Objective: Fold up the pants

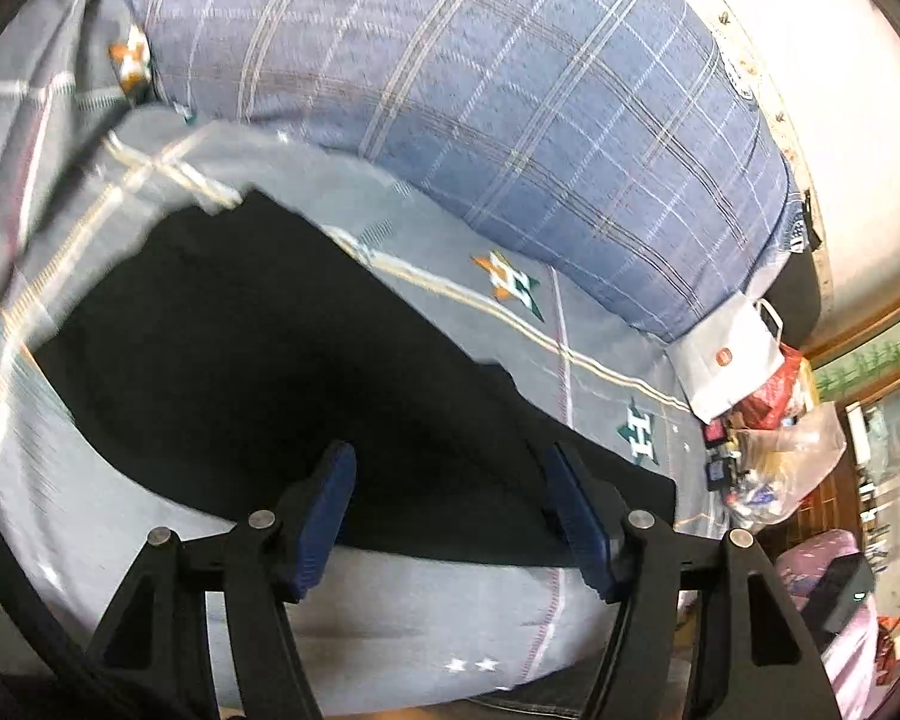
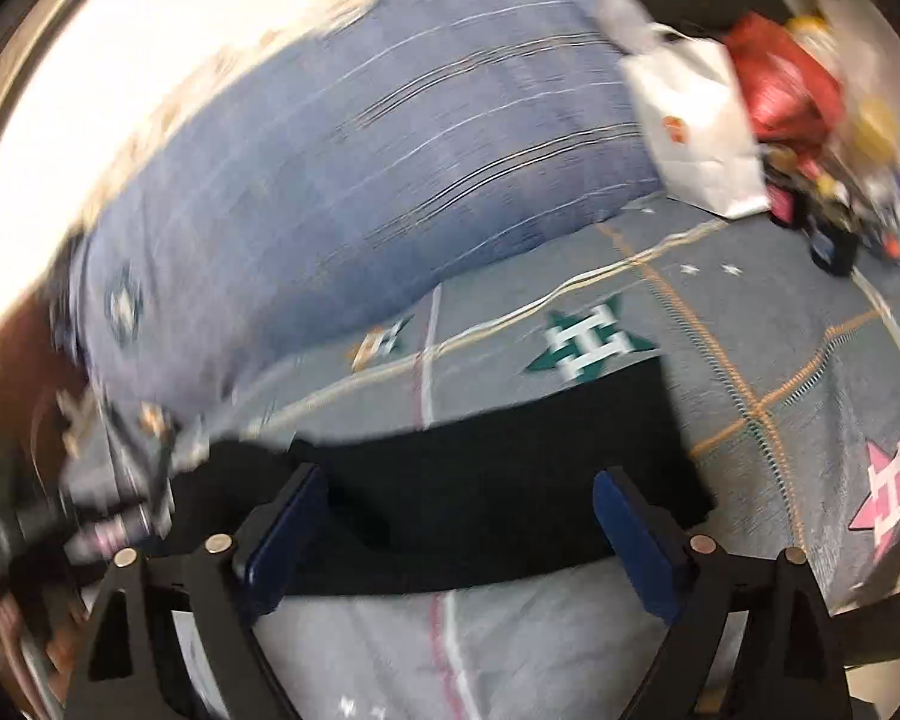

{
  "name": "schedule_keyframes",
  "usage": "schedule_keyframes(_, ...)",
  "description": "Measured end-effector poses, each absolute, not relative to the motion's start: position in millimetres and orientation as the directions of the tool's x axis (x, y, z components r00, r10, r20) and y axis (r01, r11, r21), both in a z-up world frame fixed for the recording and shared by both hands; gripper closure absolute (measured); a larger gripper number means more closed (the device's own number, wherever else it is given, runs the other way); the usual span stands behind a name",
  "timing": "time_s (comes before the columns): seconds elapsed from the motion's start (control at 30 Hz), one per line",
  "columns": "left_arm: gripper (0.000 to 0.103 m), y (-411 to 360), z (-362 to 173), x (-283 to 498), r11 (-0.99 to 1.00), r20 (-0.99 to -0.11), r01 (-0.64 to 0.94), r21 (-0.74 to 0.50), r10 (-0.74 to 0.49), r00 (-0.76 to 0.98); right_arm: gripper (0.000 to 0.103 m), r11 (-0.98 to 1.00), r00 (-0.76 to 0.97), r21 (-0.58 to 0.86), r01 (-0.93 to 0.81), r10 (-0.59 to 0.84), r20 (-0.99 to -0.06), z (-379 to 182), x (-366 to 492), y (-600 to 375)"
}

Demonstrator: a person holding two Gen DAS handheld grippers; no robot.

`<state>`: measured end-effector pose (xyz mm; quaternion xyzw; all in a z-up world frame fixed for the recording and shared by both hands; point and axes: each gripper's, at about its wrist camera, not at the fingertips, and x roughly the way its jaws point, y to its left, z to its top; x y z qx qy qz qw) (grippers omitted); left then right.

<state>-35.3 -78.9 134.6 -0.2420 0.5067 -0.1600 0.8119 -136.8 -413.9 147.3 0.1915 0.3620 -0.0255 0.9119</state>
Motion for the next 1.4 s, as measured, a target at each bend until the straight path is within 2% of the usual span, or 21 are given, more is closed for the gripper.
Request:
schedule_keyframes(0.2,0.036,-47,156,-2,0.857,-0.759,0.089,-0.507,-0.493,0.426,0.012,0.897,0.574,0.428,-0.111,0.409,-0.709,149,-52,-334)
schedule_keyframes(0.27,0.036,-35,149,9,0.859,-0.761,0.069,-0.508,-0.484,0.432,0.012,0.894,0.512,0.407,-0.186,0.442,-0.736,142,-21,-308)
schedule_keyframes(0.37,0.036,-7,119,14,0.848,-0.795,-0.051,-0.527,-0.47,0.383,0.012,0.872,0.382,0.424,-0.244,0.488,-0.785,119,24,-279)
schedule_keyframes(0.47,0.036,14,96,14,0.795,-0.776,-0.112,-0.597,-0.536,0.332,0.019,0.861,0.278,0.421,-0.286,0.495,-0.823,98,66,-254)
schedule_keyframes(0.63,0.036,38,75,20,0.78,-0.798,-0.216,-0.587,-0.515,0.313,0.028,0.874,0.21,0.394,-0.284,0.457,-0.864,63,128,-220)
schedule_keyframes(0.73,0.036,45,70,19,0.76,-0.789,-0.233,-0.607,-0.542,0.289,0.029,0.834,0.131,0.48,-0.272,0.527,-0.84,40,157,-210)
schedule_keyframes(0.77,0.036,47,69,18,0.755,-0.788,-0.24,-0.61,-0.544,0.29,0.036,0.832,0.107,0.478,-0.281,0.522,-0.846,31,163,-203)
schedule_keyframes(0.87,0.036,54,68,14,0.742,-0.782,-0.263,-0.617,-0.541,0.309,0.097,0.823,0.094,0.493,-0.283,0.535,-0.839,32,158,-194)
schedule_keyframes(1.07,0.036,51,80,8,0.725,-0.745,-0.221,-0.652,-0.558,0.365,0.097,0.796,0.265,0.46,-0.393,0.577,-0.773,87,70,-185)
schedule_keyframes(1.1,0.036,48,82,7,0.727,-0.74,-0.208,-0.655,-0.561,0.371,0.097,0.812,0.297,0.416,-0.41,0.55,-0.781,92,55,-181)
schedule_keyframes(1.27,0.036,44,84,0,0.688,-0.694,-0.19,-0.701,-0.594,0.408,0.097,0.829,0.362,0.346,-0.439,0.515,-0.777,87,10,-163)
schedule_keyframes(1.3,0.033,44,84,-2,0.672,-0.68,-0.194,-0.715,-0.603,0.417,0.097,0.835,0.375,0.333,-0.437,0.506,-0.777,86,5,-161)
schedule_keyframes(1.4,0.029,42,81,-1,0.701,-0.714,-0.219,-0.678,-0.558,0.424,0.097,0.831,0.408,0.321,-0.453,0.514,-0.755,88,-13,-156)
